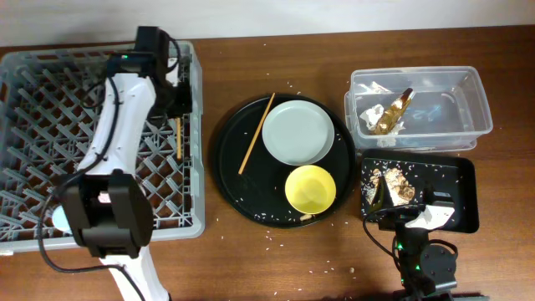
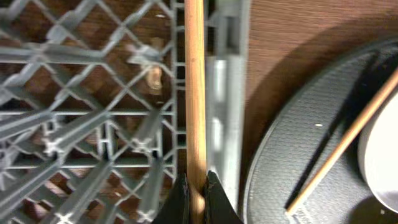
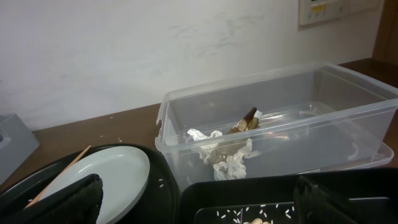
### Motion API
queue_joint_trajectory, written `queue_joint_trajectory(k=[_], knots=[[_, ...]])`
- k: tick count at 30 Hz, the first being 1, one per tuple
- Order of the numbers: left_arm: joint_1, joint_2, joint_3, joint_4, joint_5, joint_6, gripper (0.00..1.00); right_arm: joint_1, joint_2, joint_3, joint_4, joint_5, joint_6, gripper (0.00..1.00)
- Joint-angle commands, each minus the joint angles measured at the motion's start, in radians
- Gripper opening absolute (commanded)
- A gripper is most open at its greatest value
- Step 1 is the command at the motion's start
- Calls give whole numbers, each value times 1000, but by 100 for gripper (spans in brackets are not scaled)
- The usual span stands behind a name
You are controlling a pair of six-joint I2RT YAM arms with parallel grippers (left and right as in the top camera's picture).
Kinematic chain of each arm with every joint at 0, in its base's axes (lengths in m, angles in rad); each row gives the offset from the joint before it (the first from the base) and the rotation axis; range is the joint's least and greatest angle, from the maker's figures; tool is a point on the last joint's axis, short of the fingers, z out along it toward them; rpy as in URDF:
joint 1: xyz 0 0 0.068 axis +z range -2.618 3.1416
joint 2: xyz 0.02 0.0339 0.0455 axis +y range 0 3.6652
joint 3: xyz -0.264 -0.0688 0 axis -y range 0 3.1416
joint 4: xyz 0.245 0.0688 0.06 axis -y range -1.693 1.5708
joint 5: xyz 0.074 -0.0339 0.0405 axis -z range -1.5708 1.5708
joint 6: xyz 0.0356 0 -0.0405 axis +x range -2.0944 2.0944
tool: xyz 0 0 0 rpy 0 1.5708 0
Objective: Sort waste into correct bins and load items into the dishwasher rack
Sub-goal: 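Grasp the chopsticks with the left gripper and place them in the rack, then grasp the yellow bowl with the left gripper and place it in the rack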
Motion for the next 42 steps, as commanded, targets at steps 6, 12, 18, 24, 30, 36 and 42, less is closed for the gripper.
queue_joint_trajectory(k=[6, 12, 18, 24, 30, 36, 42], knots=[[-61, -38, 79, -96, 82, 53, 40, -4, -6, -9, -1, 9, -4, 98], [-349, 211, 77, 32, 6, 177, 44, -4, -6, -9, -1, 9, -4, 98], [-362, 372, 99, -13, 48, 180, 0, -4, -6, -9, -1, 9, -4, 98], [-241, 163, 316, -285, 52, 32, 0, -4, -6, -9, -1, 9, -4, 98], [20, 56, 250, -316, -11, -30, 0, -4, -6, -9, -1, 9, -4, 98], [23, 56, -10, -169, -15, 78, 0, -4, -6, -9, -1, 9, -4, 98], [2, -20, 99, -264, 105, 51, 37, -4, -6, -9, -1, 9, -4, 98]])
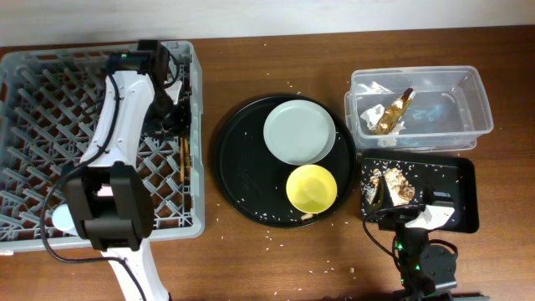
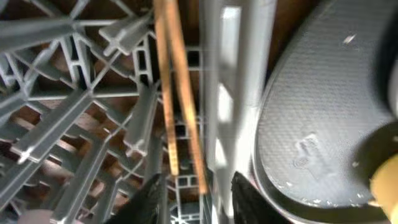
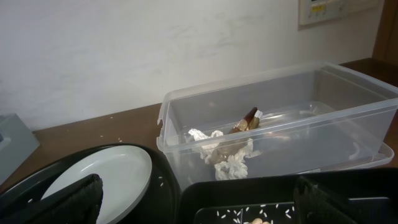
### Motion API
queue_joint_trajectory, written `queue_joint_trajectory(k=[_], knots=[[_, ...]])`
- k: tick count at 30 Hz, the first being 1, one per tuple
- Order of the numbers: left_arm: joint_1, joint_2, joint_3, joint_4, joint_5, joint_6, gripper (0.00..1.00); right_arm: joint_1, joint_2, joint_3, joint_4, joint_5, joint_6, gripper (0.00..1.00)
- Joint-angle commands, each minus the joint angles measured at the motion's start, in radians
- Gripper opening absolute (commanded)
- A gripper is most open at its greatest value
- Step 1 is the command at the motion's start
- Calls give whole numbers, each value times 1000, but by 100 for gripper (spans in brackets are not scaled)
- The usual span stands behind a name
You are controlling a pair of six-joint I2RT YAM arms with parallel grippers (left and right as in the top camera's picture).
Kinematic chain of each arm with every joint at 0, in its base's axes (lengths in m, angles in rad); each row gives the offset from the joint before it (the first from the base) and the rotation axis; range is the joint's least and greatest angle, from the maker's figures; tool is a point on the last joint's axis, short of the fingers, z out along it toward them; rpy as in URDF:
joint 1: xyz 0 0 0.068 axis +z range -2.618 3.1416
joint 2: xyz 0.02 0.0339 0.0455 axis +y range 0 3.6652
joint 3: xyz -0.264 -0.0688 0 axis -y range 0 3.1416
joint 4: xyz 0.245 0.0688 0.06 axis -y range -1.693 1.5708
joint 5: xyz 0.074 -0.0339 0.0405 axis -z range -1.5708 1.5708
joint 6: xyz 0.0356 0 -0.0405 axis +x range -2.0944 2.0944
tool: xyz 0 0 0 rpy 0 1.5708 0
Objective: Sort waste into correct bins and load items into the dishwasher rack
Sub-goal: 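Grasp the yellow bowl with the left gripper and place it in the rack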
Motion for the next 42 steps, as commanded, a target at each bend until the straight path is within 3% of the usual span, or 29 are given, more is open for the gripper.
queue_joint_trajectory(k=[1, 3, 5, 7, 9, 11, 15, 18, 20, 21, 24, 25, 27, 30, 31, 37, 42], knots=[[-50, -101, 61, 0, 41, -7, 38, -4, -6, -9, -1, 9, -4, 98], [-129, -135, 61, 27, 41, -7, 39, -4, -6, -9, -1, 9, -4, 98], [-291, -127, 37, 109, 46, -8, 47, -4, -6, -9, -1, 9, -4, 99], [-414, -102, -29, 179, 46, -32, 48, -4, -6, -9, -1, 9, -4, 98], [-490, -59, -86, 220, 91, -37, 48, -4, -6, -9, -1, 9, -4, 98], [-550, -8, -135, 237, 254, 2, 47, -4, -6, -9, -1, 9, -4, 98], [-593, 67, -194, 291, 251, 0, 47, -4, -6, -9, -1, 9, -4, 98], [-595, 125, -209, 289, 259, 0, 40, -4, -6, -9, -1, 9, -4, 98], [-607, 146, -209, 278, 277, 0, 5, -4, -6, -9, -1, 9, -4, 98], [-608, 145, -208, 267, 277, -13, 0, -4, -6, -9, -1, 9, -4, 99], [-588, 122, -116, 176, 249, -16, 0, -4, -6, -9, -1, 9, -4, 98], [-567, 94, -42, 96, 132, -36, 0, -4, -6, -9, -1, 9, -4, 98], [-521, 35, 100, -45, -277, -109, 0, -4, -6, -9, -1, 9, -4, 99], [-447, -40, 213, -193, -1057, -342, 0, -4, -6, -9, -1, 9, -4, 99], [-413, -55, 213, -195, -1192, -383, 0, -4, -6, -9, -1, 9, -4, 98], [-158, -56, 166, -195, -1278, -453, 0, -4, -6, -9, -1, 9, -4, 98], [-48, -56, 92, -98, -1265, -516, 0, -4, -6, -9, -1, 9, -4, 98]])
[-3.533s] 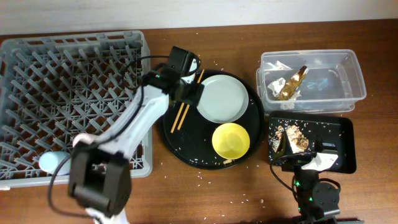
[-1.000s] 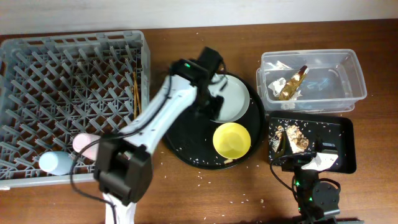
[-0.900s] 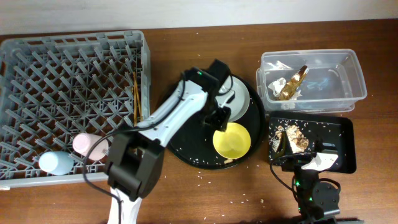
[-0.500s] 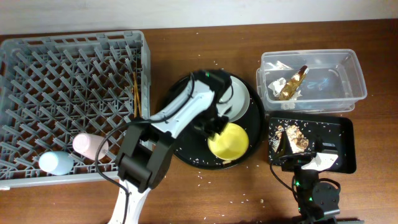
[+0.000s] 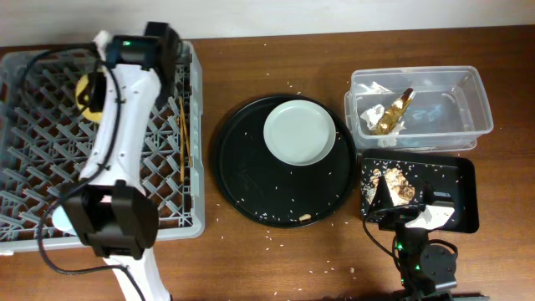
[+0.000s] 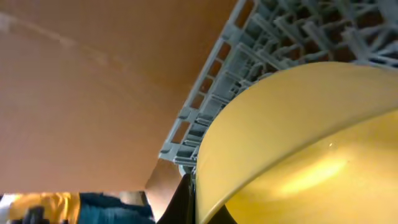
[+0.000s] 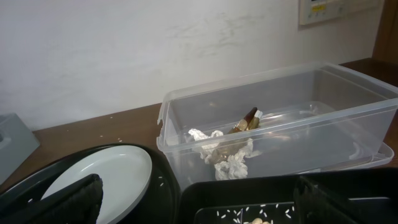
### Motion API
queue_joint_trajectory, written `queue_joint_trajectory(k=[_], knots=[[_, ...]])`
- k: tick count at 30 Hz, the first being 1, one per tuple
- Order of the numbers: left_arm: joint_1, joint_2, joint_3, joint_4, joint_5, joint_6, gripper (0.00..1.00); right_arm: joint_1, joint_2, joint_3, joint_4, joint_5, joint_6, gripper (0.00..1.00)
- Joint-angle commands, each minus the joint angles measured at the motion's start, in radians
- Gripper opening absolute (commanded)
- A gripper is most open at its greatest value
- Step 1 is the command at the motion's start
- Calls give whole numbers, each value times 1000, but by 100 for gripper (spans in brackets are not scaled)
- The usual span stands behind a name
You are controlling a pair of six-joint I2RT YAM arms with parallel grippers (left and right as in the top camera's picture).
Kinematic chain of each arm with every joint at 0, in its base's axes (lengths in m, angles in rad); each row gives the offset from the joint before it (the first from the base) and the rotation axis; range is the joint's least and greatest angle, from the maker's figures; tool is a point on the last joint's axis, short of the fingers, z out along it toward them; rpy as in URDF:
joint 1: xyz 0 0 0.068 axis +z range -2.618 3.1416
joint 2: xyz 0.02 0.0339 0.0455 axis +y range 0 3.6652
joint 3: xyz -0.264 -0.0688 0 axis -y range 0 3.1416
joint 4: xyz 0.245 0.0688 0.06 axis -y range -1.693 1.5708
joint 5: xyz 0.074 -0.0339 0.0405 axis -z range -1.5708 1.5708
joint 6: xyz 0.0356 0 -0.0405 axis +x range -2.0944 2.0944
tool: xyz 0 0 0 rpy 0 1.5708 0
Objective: Sort waste into correct bins and load items into the dishwasher rack
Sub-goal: 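Grasp the yellow bowl with the left gripper and place it in the rack, then grasp the white plate with the left gripper and stand it in the rack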
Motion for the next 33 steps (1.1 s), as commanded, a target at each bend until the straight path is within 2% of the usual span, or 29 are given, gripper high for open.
queue_joint_trajectory(k=[1, 4, 8, 15, 17, 18, 20, 21, 23, 27, 28, 30, 32, 33], knots=[[25, -4, -118, 115, -26, -54, 0, -4, -6, -9, -1, 9, -4, 98], [19, -3, -290, 254, -4, -53, 0, -4, -6, -9, -1, 9, -4, 98], [17, -3, -425, 335, -3, -53, 0, -4, -6, -9, -1, 9, -4, 98], [-72, -3, -435, 344, 75, -53, 1, -4, -6, -9, -1, 9, -4, 98], [-89, -3, -435, 342, 119, -53, 4, -4, -6, -9, -1, 9, -4, 98], [-100, -3, -435, 330, 130, -53, 12, -4, -6, -9, -1, 9, -4, 98], [-110, -4, -435, 298, 135, -53, 37, -4, -6, -9, -1, 9, -4, 98], [-123, -10, -433, 265, 171, -53, 55, -4, -6, -9, -2, 9, -4, 98], [-138, -22, -415, 218, 276, -53, 63, -4, -6, -9, -1, 9, -4, 99], [-162, -64, -369, 145, 551, -18, 70, -4, -6, -9, -1, 9, -4, 99], [-162, -76, -360, 141, 602, 17, 75, -4, -6, -9, -1, 9, -4, 99], [-162, -113, -323, 134, 777, 117, 76, -4, -6, -9, -1, 9, -4, 98], [-185, -161, -293, 180, 1025, 235, 76, -4, -6, -9, -1, 9, -4, 98], [-216, -169, -293, 259, 1184, 350, 76, -4, -6, -9, -1, 9, -4, 98]])
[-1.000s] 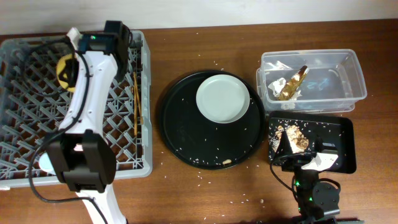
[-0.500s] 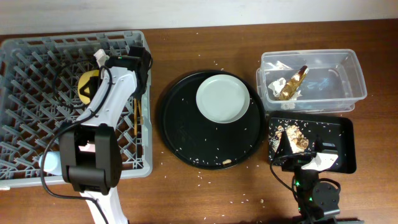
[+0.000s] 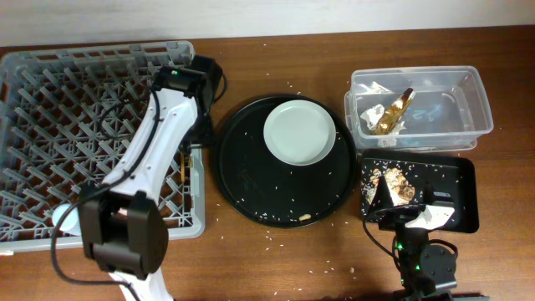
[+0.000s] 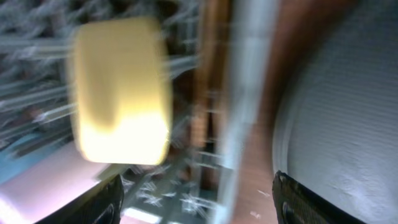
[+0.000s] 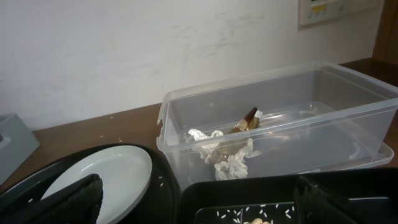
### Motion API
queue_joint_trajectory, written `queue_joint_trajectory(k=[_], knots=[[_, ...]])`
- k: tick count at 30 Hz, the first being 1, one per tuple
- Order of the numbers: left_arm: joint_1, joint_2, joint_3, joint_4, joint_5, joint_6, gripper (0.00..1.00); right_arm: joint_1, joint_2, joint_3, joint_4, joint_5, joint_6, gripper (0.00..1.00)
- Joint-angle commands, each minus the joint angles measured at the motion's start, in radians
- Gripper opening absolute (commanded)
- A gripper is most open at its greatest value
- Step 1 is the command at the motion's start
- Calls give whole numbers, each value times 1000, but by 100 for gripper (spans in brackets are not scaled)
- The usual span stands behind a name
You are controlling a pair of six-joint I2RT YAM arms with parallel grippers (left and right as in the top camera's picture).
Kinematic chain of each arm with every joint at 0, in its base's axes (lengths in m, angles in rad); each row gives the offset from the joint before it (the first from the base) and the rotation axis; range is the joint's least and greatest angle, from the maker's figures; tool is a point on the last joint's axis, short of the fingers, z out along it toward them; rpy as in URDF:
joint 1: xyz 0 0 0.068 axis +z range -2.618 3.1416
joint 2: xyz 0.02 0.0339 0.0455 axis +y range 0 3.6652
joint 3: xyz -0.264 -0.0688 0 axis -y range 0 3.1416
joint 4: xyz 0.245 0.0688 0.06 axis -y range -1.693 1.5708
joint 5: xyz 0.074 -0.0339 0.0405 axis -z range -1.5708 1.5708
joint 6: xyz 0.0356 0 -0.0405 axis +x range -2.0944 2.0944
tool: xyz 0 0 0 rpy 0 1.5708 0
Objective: Sort waste into correct bins and load items into the dishwasher rack
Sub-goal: 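Grasp the white plate with the left gripper and stand it in the rack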
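Note:
My left gripper [image 3: 197, 82] hangs over the right rim of the grey dishwasher rack [image 3: 50, 125], beside the black round tray [image 3: 251, 180]. In the blurred left wrist view the left gripper [image 4: 199, 205] is open and holds nothing. A yellow bowl [image 4: 121, 90] stands in the rack; the arm hides it in the overhead view. Two wooden chopsticks [image 3: 185, 171] lie in the rack along its right rim. A pale green plate [image 3: 299, 132] sits on the tray. My right gripper [image 5: 199, 205] is open low at the front right.
A clear plastic bin [image 3: 456, 92] at the back right holds crumpled paper and a small brown bottle [image 3: 399, 104]. In front of it a black rectangular tray [image 3: 458, 180] holds food scraps. Rice grains are scattered over the round tray and the table. A pale round item [image 3: 63, 219] sits in the rack's front left.
My left gripper was shut on the yellow bowl over the back of the rack. Now it is open at the rack's right rim and the bowl stands in the rack.
First my left gripper was shut on one chopstick at the rack's right rim, with a second chopstick and the yellow bowl on the tray. Then both chopsticks lay in the rack. Then the bowl was held over the rack; now it stands there, released. The right arm stayed still.

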Motion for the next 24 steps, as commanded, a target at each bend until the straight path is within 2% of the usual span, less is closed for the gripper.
queue_joint_trajectory(k=[1, 5, 9, 12, 13, 15, 16, 17, 18, 22, 24], knots=[[-85, -53, 14, 176, 418, 273, 76, -4, -6, -9, -1, 9, -4, 99], [-183, 1, -89, 476, 428, 286, 77, -4, -6, -9, -1, 9, -4, 98], [-187, 172, -91, 554, 453, 276, 77, -4, -6, -9, -1, 9, -4, 98], [-187, 263, -92, 550, 473, 235, 67, -4, -6, -9, -1, 9, -4, 99], [-187, 278, -92, 560, 473, 220, 56, -4, -6, -9, -1, 9, -4, 99], [-187, 294, -92, 563, 479, 185, 44, -4, -6, -9, -1, 9, -4, 98], [-187, 312, -93, 563, 512, 182, 33, -4, -6, -9, -1, 9, -4, 98], [-186, 334, -94, 546, 557, 181, 8, -4, -6, -9, -1, 9, -4, 99], [-180, 333, -93, 532, 569, 171, 0, -4, -6, -9, -1, 9, -4, 98], [-72, 215, 31, 382, 558, 160, 0, -4, -6, -9, -1, 9, -4, 98], [0, 112, 97, 307, 480, 164, 0, -4, -6, -9, -1, 9, -4, 99]])
